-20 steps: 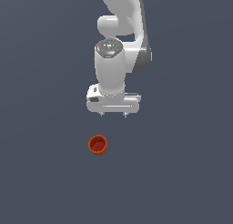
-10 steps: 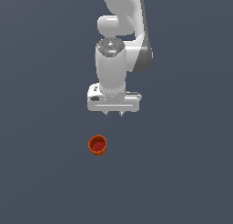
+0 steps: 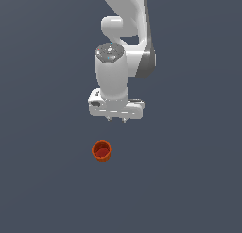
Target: Pick up the object and move it to a goal position.
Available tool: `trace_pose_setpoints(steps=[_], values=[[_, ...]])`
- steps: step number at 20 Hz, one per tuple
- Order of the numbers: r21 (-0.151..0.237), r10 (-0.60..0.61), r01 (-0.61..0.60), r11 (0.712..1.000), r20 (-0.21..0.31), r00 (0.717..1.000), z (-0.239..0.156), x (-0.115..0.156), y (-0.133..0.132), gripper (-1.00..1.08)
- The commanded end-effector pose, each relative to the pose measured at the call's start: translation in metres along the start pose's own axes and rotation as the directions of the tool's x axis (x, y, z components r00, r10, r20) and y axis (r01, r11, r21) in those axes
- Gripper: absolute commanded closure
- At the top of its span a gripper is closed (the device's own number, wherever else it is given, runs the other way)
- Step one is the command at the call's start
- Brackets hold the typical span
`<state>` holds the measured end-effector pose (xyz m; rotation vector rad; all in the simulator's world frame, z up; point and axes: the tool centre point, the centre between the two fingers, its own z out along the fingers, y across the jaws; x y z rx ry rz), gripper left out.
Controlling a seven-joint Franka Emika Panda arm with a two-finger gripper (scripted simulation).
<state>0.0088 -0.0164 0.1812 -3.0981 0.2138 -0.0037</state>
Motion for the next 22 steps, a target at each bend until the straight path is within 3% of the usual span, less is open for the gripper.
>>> trace_pose_setpoints(steps=[1, 6, 11, 16, 22], values=[[0.011, 0.055, -0.055, 0.998, 0.005, 0.998, 0.003, 0.002, 0.003, -0.20], [0.037, 0.204, -0.205, 0.978, 0.021, 0.979, 0.012, 0.008, 0.010, -0.20], [0.065, 0.384, -0.387, 0.920, 0.050, 0.922, 0.022, 0.016, 0.019, -0.20], [0.084, 0.551, -0.557, 0.826, 0.086, 0.830, 0.033, 0.024, 0.028, -0.20], [0.093, 0.720, -0.732, 0.675, 0.136, 0.680, 0.047, 0.033, 0.040, -0.20]])
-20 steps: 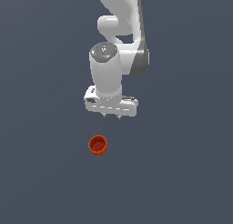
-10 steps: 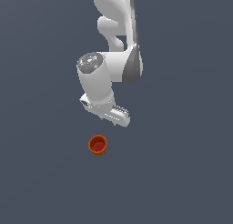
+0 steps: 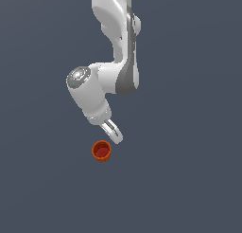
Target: Pick up the object and move it to a goal position.
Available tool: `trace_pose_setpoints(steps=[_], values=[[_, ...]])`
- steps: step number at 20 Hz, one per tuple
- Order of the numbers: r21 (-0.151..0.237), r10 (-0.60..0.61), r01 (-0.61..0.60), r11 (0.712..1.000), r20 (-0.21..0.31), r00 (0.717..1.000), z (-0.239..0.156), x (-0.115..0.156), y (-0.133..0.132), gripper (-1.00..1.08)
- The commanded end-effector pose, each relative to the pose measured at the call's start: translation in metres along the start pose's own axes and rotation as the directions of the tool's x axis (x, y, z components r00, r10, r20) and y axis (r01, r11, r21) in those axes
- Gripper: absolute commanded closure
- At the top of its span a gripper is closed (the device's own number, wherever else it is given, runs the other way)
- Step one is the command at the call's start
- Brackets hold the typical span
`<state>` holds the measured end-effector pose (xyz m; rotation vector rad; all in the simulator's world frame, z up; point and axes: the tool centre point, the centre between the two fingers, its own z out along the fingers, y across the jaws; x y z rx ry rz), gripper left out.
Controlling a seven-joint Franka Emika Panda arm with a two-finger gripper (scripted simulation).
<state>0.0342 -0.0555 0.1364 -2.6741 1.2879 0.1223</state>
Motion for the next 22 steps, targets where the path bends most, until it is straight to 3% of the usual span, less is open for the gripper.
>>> trace_pose_setpoints(steps=[1, 5, 11, 17, 22], values=[[0.014, 0.098, -0.098, 0.995, 0.014, 0.995, 0.005, 0.007, 0.001, -0.20], [0.030, 0.247, -0.248, 0.968, 0.039, 0.968, 0.012, 0.017, 0.004, -0.20], [0.043, 0.431, -0.434, 0.900, 0.077, 0.899, 0.022, 0.031, 0.007, -0.20], [0.045, 0.540, -0.546, 0.837, 0.103, 0.835, 0.029, 0.040, 0.010, -0.20], [0.045, 0.582, -0.590, 0.806, 0.115, 0.805, 0.031, 0.044, 0.011, -0.20]])
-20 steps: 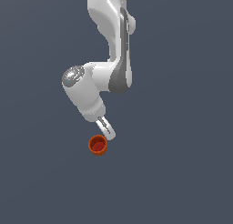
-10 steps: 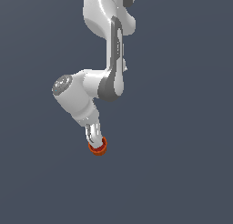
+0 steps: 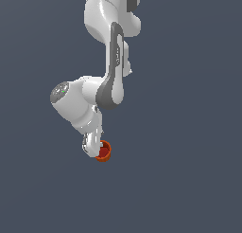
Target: Pick up the object and move it to a goal position.
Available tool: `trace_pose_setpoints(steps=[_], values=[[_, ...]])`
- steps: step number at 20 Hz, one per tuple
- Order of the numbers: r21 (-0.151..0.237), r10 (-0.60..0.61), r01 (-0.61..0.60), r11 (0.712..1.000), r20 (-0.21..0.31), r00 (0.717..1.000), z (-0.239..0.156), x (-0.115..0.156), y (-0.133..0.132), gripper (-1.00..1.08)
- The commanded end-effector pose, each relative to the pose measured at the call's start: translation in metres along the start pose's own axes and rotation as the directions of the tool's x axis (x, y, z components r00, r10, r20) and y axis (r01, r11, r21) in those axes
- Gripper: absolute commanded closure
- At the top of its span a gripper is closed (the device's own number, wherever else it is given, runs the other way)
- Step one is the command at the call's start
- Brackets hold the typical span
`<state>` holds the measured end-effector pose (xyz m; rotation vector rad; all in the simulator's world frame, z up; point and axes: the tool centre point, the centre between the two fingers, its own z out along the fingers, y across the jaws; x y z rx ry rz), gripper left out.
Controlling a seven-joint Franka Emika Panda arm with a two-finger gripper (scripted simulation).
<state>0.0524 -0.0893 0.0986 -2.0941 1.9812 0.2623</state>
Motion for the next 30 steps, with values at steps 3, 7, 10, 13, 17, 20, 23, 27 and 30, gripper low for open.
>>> trace_pose_setpoints(steps=[3, 7, 10, 13, 17, 20, 23, 27, 30], values=[[0.003, 0.023, -0.023, 1.000, 0.004, 1.000, 0.001, 0.001, -0.001, -0.20], [0.002, 0.019, -0.019, 1.000, 0.003, 1.000, 0.005, 0.001, 0.000, -0.20], [0.002, 0.021, -0.021, 1.000, 0.004, 1.000, 0.018, 0.001, 0.000, -0.20], [0.002, 0.024, -0.024, 1.000, 0.004, 1.000, 0.029, 0.001, 0.000, -0.20], [0.002, 0.024, -0.024, 1.000, 0.004, 1.000, 0.031, 0.001, 0.000, 1.08], [0.002, 0.024, -0.024, 1.000, 0.004, 1.000, 0.031, 0.001, 0.000, 1.08], [0.002, 0.024, -0.024, 1.000, 0.004, 1.000, 0.031, 0.001, 0.000, 1.08], [0.003, 0.026, -0.026, 1.000, 0.003, 1.000, 0.030, 0.002, 0.000, 1.08], [0.003, 0.026, -0.026, 1.000, 0.003, 1.000, 0.029, 0.000, 0.002, 1.08]])
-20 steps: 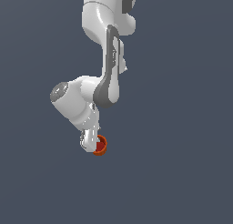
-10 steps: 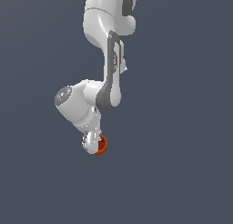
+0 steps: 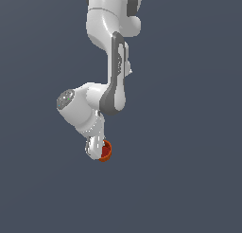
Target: Pick up the object and move it to a goal position.
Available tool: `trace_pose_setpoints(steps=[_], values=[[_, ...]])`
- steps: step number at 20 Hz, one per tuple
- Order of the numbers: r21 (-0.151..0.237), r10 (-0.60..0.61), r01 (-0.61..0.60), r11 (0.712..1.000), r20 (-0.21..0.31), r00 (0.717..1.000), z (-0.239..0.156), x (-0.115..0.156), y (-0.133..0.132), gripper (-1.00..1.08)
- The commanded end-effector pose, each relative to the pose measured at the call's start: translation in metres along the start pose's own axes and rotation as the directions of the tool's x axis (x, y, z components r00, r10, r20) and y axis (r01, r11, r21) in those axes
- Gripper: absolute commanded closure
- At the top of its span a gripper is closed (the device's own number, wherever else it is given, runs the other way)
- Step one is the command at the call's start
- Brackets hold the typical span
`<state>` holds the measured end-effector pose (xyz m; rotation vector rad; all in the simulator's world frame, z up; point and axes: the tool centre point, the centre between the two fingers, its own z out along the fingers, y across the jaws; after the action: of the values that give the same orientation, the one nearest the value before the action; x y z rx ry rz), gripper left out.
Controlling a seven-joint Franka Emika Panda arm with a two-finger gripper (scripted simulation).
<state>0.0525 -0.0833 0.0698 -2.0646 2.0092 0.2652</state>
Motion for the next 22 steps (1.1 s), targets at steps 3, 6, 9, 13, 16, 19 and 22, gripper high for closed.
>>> trace_pose_setpoints(steps=[3, 6, 9, 13, 16, 19, 22], values=[[-0.001, -0.002, 0.002, 1.000, 0.001, 1.000, -0.002, -0.007, 0.004, 1.08], [-0.001, -0.002, 0.002, 1.000, 0.001, 1.000, -0.006, -0.015, 0.009, 1.08], [-0.001, -0.002, 0.002, 1.000, 0.001, 1.000, -0.011, -0.025, 0.017, 1.08], [-0.001, -0.003, 0.003, 1.000, 0.001, 1.000, -0.020, -0.045, 0.031, 1.08], [-0.001, -0.003, 0.003, 1.000, 0.002, 1.000, -0.029, -0.064, 0.044, 1.08], [-0.001, -0.004, 0.004, 1.000, 0.002, 1.000, -0.039, -0.086, 0.059, 1.08], [-0.001, -0.004, 0.004, 1.000, 0.002, 1.000, -0.049, -0.108, 0.074, 1.08]])
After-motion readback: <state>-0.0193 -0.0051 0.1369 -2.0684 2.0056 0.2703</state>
